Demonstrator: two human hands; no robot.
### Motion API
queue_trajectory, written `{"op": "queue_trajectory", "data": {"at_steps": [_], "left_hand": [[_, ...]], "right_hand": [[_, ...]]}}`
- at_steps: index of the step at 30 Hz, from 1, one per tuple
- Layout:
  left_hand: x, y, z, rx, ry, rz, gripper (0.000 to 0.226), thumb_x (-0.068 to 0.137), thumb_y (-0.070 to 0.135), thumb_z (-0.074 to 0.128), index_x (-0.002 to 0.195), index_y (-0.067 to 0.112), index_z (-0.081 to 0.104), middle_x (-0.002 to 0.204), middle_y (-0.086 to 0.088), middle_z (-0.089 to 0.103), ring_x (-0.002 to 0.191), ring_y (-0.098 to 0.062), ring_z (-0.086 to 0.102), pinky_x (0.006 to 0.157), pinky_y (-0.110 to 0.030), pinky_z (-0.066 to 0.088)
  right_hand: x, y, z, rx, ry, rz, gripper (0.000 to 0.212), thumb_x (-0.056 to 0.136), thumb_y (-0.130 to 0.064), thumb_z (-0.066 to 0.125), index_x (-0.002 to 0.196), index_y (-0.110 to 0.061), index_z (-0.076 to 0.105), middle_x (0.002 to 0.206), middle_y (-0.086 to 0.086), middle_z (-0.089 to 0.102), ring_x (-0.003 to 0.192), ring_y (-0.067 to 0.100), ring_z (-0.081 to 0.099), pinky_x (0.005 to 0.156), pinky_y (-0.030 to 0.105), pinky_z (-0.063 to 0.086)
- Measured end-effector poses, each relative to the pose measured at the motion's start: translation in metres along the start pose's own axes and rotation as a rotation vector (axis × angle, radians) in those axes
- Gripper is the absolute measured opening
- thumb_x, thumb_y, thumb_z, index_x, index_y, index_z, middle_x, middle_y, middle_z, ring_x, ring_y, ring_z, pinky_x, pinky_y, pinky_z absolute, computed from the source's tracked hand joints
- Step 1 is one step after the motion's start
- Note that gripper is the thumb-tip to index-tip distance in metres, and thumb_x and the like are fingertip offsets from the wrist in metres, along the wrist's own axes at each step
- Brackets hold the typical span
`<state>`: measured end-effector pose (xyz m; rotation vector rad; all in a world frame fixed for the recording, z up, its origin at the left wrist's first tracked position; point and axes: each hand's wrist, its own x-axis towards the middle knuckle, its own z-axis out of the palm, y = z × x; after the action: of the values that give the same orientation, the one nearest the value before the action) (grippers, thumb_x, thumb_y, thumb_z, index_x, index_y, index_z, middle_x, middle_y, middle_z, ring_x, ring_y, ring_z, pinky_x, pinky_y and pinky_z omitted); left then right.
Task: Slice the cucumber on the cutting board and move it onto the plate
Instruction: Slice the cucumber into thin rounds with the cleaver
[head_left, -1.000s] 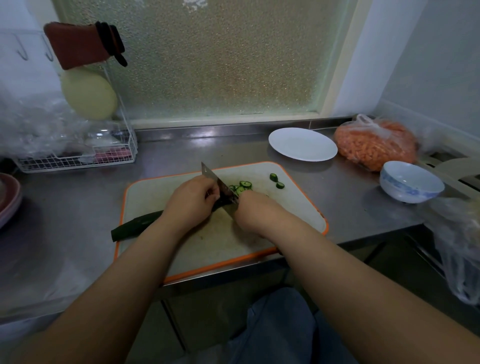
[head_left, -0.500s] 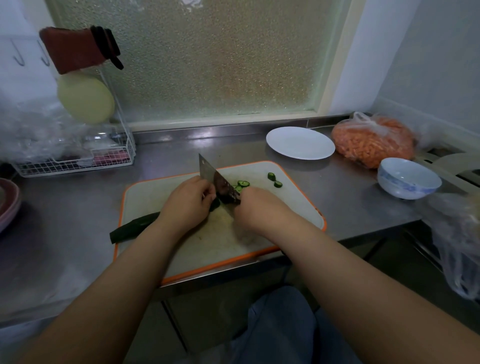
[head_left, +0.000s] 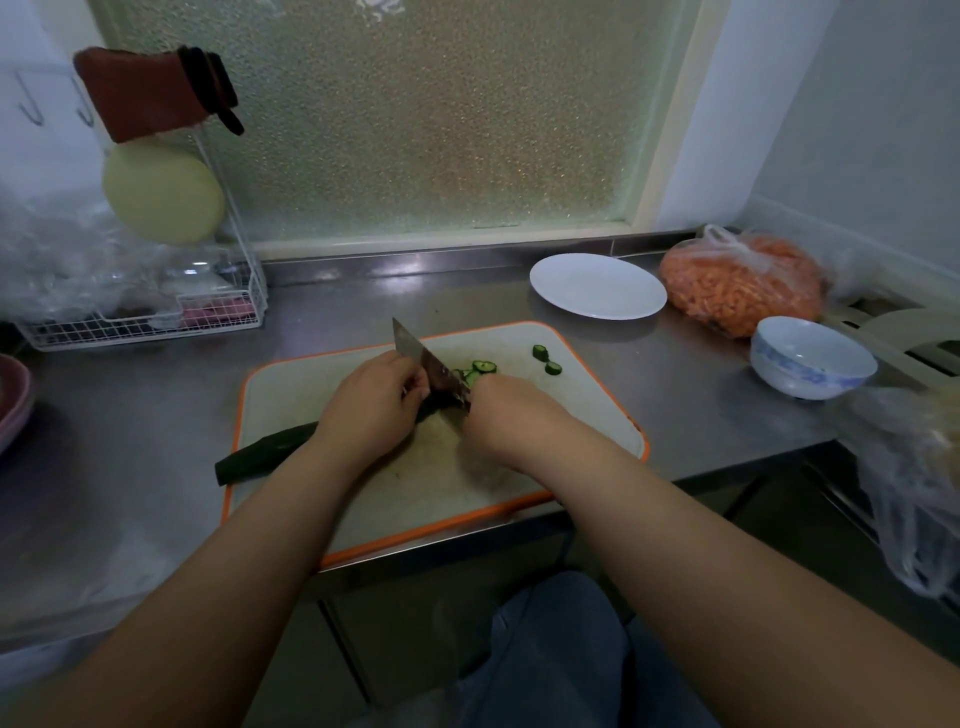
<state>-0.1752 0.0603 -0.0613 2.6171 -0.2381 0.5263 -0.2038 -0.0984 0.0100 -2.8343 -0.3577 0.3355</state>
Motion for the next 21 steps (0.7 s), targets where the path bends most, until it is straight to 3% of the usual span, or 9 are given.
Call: {"op": "queue_trajectory", "data": {"at_steps": [4,8,14,21], "left_hand": [[-0.002,0.001,-0.001,0.014,0.021,0.022,0.003,0.084,0.013,0.060,0.081,0.014,0.058,0.081,0.002,0.052,0.076,-0.021,0.049,0.065,-0.032,0.037],[-0.003,0.001,-0.003,0.028,0.010,0.010,0.002,0.085,0.017,0.060,0.084,0.018,0.059,0.081,0.003,0.051,0.076,-0.018,0.048,0.066,-0.030,0.037],[-0.001,0.000,-0.004,0.018,-0.016,0.003,0.005,0.085,0.017,0.062,0.082,0.019,0.059,0.080,0.003,0.051,0.077,-0.019,0.047,0.067,-0.030,0.035],[-0.002,0.003,-0.004,0.000,-0.007,-0.022,0.011,0.086,0.017,0.062,0.079,0.023,0.056,0.080,0.005,0.051,0.076,-0.016,0.044,0.066,-0.028,0.030]], "right_hand": [[0.004,0.003,0.007,-0.020,-0.043,0.020,0.027,0.095,-0.010,0.047,0.119,-0.004,0.057,0.121,0.016,0.060,0.111,0.033,0.058,0.080,0.032,0.045],[0.010,0.010,0.002,-0.013,-0.069,0.030,0.026,0.093,-0.016,0.053,0.114,-0.002,0.060,0.100,0.015,0.062,0.094,0.033,0.063,0.063,0.032,0.046],[0.004,0.011,0.001,0.021,-0.005,0.011,0.027,0.093,-0.012,0.050,0.115,-0.002,0.059,0.118,0.018,0.063,0.109,0.034,0.060,0.083,0.033,0.049],[-0.005,0.008,-0.007,0.055,0.023,-0.012,0.022,0.092,-0.008,0.046,0.107,-0.002,0.061,0.110,0.017,0.063,0.102,0.034,0.060,0.071,0.029,0.041]]}}
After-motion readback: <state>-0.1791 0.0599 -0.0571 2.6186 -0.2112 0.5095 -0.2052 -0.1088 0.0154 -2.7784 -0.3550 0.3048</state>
